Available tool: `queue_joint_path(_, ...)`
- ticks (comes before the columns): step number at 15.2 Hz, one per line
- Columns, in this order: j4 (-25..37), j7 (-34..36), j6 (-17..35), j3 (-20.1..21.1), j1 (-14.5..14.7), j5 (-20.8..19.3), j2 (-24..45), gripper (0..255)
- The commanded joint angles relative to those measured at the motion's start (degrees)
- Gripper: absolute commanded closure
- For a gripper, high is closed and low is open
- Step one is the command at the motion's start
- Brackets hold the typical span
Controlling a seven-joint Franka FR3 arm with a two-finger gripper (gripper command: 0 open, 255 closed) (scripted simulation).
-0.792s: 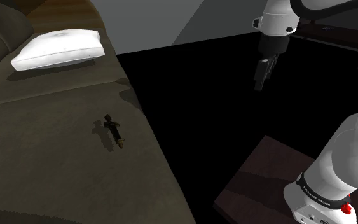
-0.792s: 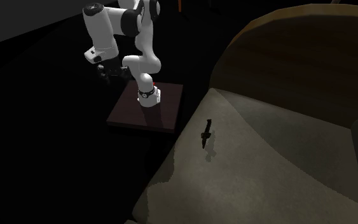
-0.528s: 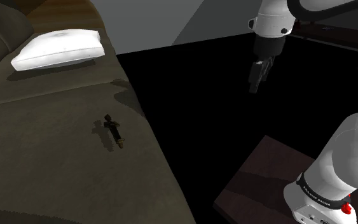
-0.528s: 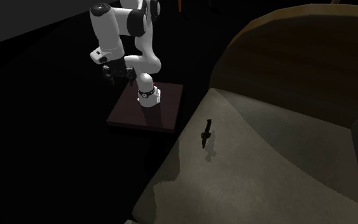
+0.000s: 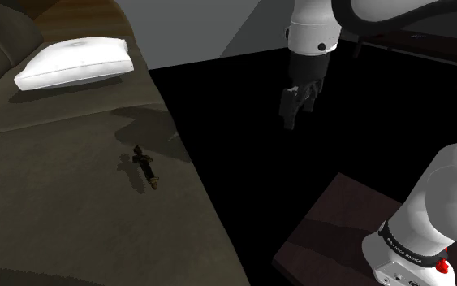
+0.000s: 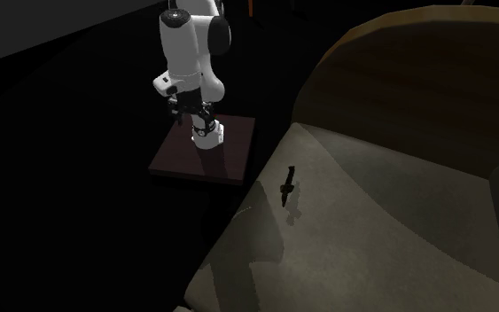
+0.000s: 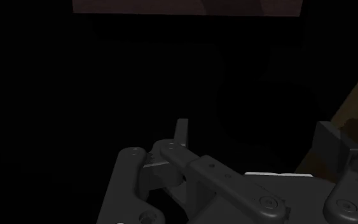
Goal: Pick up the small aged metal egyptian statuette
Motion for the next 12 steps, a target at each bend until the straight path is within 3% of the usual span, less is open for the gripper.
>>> queue_joint_path(1, 2.4, 3.8, 0.8, 2.7, 0.2, 0.9, 2.8, 0)
queue_joint_path(7, 10.8, 14.8, 2.7, 10.4, 0.1, 1.3, 12.3, 0)
queue_joint_path(12, 20.0, 24.7, 3.3, 16.6, -0.3, -1.3, 22.0, 0)
